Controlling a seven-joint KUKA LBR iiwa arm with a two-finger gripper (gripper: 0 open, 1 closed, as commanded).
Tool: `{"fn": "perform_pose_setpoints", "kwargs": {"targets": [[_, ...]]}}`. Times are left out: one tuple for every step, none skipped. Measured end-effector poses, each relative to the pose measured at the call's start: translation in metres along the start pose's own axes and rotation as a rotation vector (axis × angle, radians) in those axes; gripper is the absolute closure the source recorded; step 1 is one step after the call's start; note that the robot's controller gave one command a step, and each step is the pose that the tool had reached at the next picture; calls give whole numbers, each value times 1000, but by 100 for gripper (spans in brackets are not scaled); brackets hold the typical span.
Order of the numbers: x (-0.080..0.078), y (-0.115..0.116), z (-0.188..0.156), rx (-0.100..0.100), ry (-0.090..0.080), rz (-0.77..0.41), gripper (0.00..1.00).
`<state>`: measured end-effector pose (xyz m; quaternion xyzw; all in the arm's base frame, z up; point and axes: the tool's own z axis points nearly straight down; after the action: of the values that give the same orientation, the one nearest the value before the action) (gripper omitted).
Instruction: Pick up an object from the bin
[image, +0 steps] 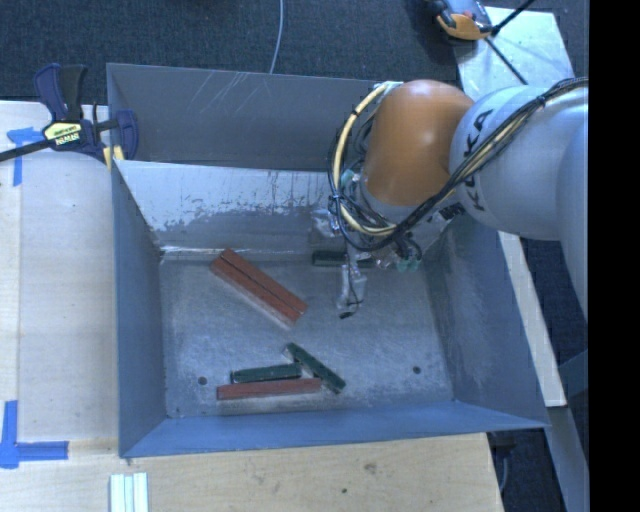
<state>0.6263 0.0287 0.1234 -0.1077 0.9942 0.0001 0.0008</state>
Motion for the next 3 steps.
{"fn": "perform_pose_setpoints", "kwargs": {"targets": [[-6,17,-2,1,-7,-54,0],[19,30,50,1,-1,231,100],[19,30,50,1,-2,230,0]]}}
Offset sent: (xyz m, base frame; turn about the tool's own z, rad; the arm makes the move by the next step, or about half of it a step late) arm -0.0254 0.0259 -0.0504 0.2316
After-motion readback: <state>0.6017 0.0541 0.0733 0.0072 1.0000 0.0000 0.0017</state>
